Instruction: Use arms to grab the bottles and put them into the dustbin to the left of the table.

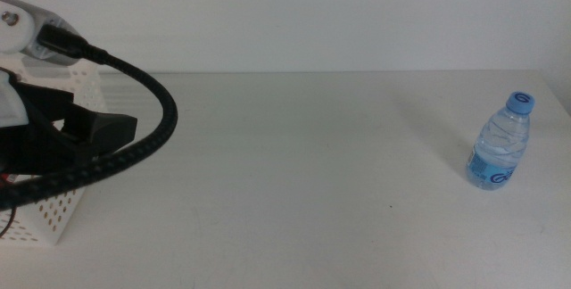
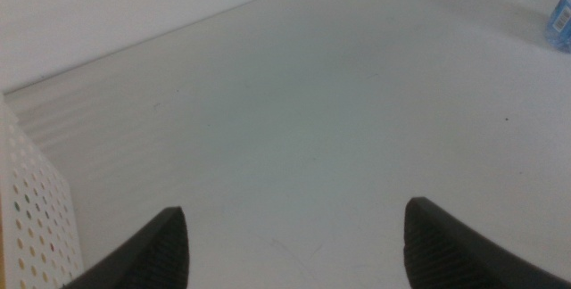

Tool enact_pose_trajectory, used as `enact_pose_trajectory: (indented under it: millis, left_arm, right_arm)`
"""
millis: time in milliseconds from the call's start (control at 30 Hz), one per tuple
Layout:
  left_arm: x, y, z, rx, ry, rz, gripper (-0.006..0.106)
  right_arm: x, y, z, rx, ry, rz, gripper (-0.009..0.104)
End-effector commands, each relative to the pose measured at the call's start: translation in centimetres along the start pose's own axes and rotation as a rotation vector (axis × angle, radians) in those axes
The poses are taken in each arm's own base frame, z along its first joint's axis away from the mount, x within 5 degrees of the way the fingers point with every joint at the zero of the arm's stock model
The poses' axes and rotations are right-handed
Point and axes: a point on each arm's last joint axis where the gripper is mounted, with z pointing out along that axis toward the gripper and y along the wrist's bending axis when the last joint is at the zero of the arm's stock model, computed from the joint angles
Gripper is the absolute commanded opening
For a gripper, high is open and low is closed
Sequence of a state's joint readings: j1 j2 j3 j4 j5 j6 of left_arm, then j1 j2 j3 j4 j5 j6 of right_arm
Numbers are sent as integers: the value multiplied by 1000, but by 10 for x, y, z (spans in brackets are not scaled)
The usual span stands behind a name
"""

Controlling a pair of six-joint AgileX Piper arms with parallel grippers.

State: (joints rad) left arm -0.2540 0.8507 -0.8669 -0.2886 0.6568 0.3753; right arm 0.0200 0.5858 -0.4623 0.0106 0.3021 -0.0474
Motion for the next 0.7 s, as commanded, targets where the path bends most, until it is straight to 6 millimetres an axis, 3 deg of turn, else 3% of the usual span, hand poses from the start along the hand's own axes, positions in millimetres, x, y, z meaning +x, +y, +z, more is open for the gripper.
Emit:
enact_pose_trajectory:
  millis: [0, 167, 433, 667]
  left_arm:
    - [-14, 0, -8, -13, -107, -24, 74]
    - [-14, 0, -8, -13, -107, -24, 74]
    - [-14, 0, -8, -13, -107, -24, 74]
    - [-14, 0, -8, -13, -107, -24, 74]
  right_arm:
    - [-20, -2, 6, 12, -117, -11, 63]
    - [-7, -1, 25, 14, -84, -39, 63]
    - [36, 1, 38, 10, -261, -32, 63]
    - [46, 2, 54, 5, -309, -34, 63]
